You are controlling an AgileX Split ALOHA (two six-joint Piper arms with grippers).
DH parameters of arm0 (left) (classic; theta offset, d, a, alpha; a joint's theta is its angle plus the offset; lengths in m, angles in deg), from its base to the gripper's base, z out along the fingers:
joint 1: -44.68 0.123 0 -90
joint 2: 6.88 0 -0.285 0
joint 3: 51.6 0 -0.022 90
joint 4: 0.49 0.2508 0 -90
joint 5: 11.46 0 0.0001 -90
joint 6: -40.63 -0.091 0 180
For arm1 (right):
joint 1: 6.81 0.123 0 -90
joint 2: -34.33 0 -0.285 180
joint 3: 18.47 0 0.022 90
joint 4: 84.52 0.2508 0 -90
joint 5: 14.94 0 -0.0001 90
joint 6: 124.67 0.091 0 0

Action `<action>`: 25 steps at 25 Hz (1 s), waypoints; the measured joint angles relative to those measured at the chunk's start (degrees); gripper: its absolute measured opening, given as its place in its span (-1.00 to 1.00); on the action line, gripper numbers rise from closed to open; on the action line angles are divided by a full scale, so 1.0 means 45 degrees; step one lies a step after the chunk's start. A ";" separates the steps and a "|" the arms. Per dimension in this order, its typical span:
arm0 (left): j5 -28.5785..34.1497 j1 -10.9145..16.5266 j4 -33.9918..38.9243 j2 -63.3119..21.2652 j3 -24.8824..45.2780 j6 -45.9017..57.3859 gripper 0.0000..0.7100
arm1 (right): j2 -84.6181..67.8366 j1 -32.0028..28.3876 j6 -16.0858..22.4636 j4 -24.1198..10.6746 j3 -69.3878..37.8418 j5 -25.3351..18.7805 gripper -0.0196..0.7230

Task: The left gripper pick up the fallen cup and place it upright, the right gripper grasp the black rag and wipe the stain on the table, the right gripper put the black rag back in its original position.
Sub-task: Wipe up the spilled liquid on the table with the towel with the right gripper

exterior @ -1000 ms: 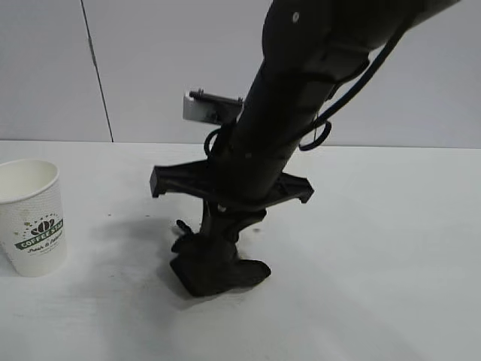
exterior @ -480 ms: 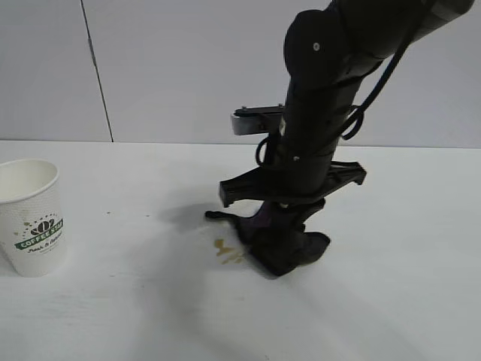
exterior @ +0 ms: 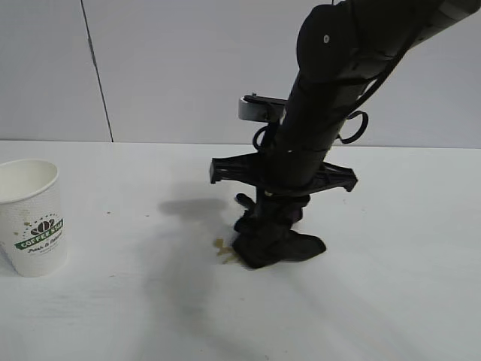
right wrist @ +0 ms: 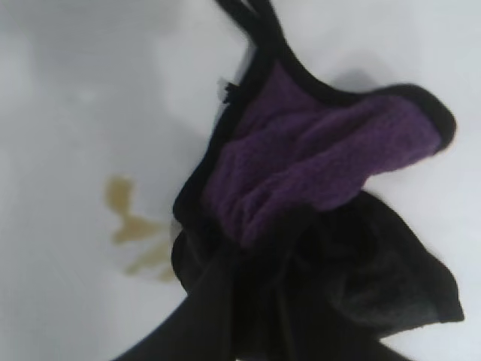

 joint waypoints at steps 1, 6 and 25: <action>0.0000 0.0000 0.0000 0.0000 0.0000 0.0000 0.96 | 0.0106 0.0143 -0.0259 0.0466 -0.0001 0.0166 -0.83; 0.0000 0.0000 0.0000 0.0000 0.0000 0.0000 0.96 | 0.0856 0.0883 -0.1640 0.2561 -0.0001 0.0429 -0.84; 0.0000 0.0000 0.0000 0.0000 0.0000 0.0000 0.96 | 0.0894 -0.1780 -0.0171 -0.0228 0.0173 -0.1109 -0.84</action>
